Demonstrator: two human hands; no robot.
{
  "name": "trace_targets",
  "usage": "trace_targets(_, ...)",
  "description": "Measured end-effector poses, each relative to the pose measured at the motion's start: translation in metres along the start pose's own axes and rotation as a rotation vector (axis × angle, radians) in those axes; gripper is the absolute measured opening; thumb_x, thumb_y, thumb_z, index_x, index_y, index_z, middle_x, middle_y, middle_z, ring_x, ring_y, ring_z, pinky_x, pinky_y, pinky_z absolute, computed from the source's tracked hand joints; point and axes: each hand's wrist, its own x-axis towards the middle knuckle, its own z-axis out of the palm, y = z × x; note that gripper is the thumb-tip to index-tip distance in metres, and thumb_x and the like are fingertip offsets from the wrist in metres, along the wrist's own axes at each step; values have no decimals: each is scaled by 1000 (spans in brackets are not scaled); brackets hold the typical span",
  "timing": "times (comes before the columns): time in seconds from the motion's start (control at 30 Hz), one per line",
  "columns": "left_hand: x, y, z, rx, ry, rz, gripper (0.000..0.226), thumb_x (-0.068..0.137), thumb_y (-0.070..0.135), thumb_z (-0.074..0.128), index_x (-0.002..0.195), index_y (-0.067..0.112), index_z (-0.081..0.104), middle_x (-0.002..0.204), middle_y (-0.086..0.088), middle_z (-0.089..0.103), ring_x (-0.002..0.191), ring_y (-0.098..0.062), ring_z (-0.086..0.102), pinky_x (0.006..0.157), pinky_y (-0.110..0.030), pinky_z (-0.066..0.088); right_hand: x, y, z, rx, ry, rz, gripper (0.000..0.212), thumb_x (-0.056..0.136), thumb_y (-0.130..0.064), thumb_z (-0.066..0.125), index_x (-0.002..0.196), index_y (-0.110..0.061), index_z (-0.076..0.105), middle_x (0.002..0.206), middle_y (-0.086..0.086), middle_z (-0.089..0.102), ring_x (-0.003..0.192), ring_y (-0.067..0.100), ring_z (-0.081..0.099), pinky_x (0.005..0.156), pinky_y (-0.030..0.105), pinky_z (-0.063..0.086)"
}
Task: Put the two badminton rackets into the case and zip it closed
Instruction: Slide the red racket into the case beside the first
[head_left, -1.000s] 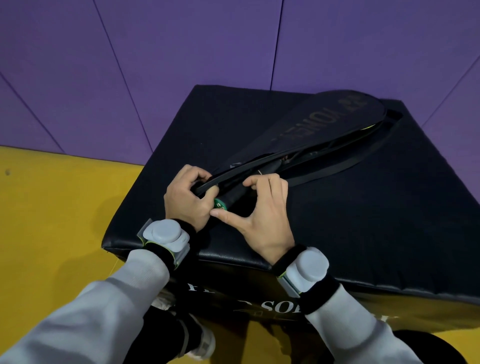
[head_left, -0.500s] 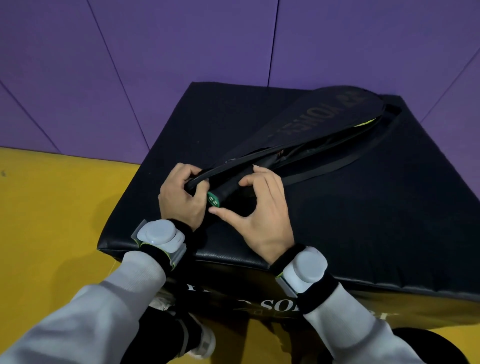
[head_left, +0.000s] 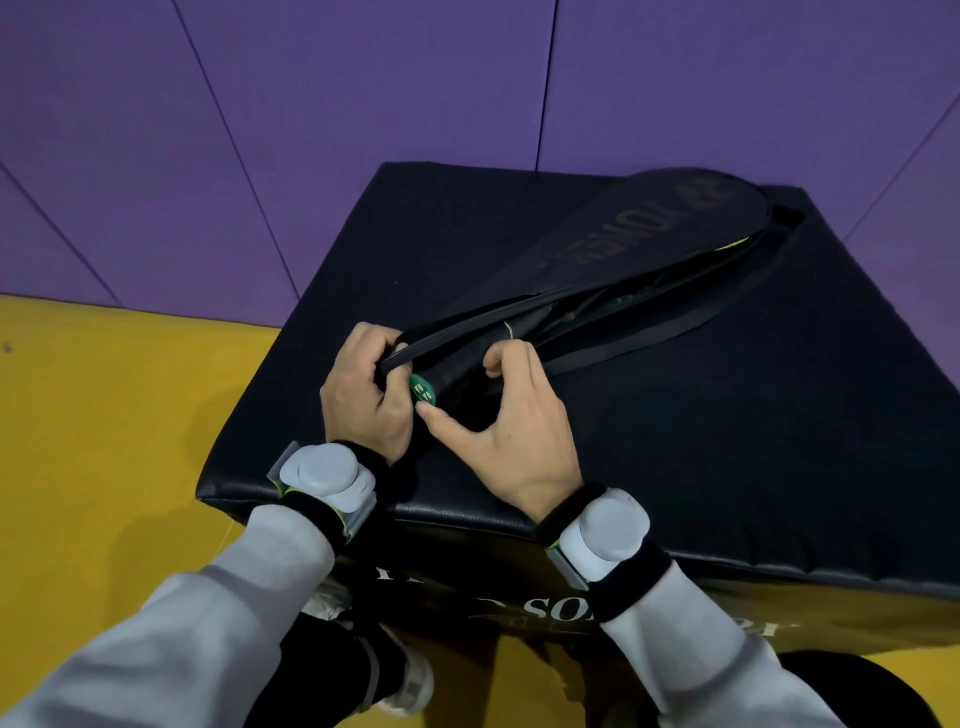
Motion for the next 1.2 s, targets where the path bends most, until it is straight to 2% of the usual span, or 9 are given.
trace_targets(0.13,-2,2,0,58,7,51,7,91,17,50,88,21,55,87,13,52,78,-14,53,68,-23,37,2,-1,2,-145,-93,22,58,69,-67,65,100,-26,38,101,-10,46,88,17,56,73,38,53)
trace_targets(0.27,-4,6,-1,129,-20,109,6,90,22,51,90,19,57,91,10,54,83,-16,55,66,-27,41,3,2,4,-202,-108,10,59,70,-69,65,100,-25,41,100,-8,51,94,16,56,85,35,48)
trace_targets(0.4,-3,9,-2,139,-22,113,9,88,21,52,90,16,59,91,7,55,84,-16,55,66,-27,42,6,3,2,-203,-130,15,58,73,-69,61,103,-22,45,103,-5,52,99,17,54,89,36,46)
trace_targets(0.53,-3,11,-1,158,-24,103,4,88,20,53,87,21,57,90,11,53,83,-12,53,64,-15,37,6,3,5,-180,-190,-49,51,90,-53,56,122,-13,49,120,3,53,117,21,48,99,39,44)
trace_targets(0.63,-2,10,-2,180,-38,69,5,86,21,52,87,24,56,92,14,51,85,-10,52,64,-10,34,6,3,7,-160,-250,-90,56,96,-44,51,140,-9,44,139,8,47,140,21,32,113,37,36)
trace_targets(0.7,-2,9,-2,195,-43,57,6,84,21,52,87,25,55,92,15,51,86,-9,51,65,-9,33,6,4,7,-199,-289,-101,62,97,-46,49,146,-10,39,146,8,42,146,21,23,118,36,29)
trace_targets(0.87,-2,9,-1,213,-56,67,7,81,18,53,85,23,57,91,12,53,88,-9,49,66,-9,33,6,5,11,-356,-311,-103,71,91,-58,44,149,-19,33,145,4,35,141,24,26,117,47,27)
trace_targets(1.07,-3,11,-1,257,-57,125,6,77,13,54,80,12,60,87,3,57,87,-19,51,63,-24,36,6,9,17,-463,-255,-78,75,85,-68,32,145,-25,40,145,-2,42,134,24,40,117,57,24)
trace_targets(1.2,-3,12,0,300,-57,141,3,78,15,56,78,15,59,85,5,56,89,-19,52,63,-28,37,4,10,21,-478,-247,-55,72,84,-68,36,143,-27,43,145,-3,45,135,22,40,117,62,19)
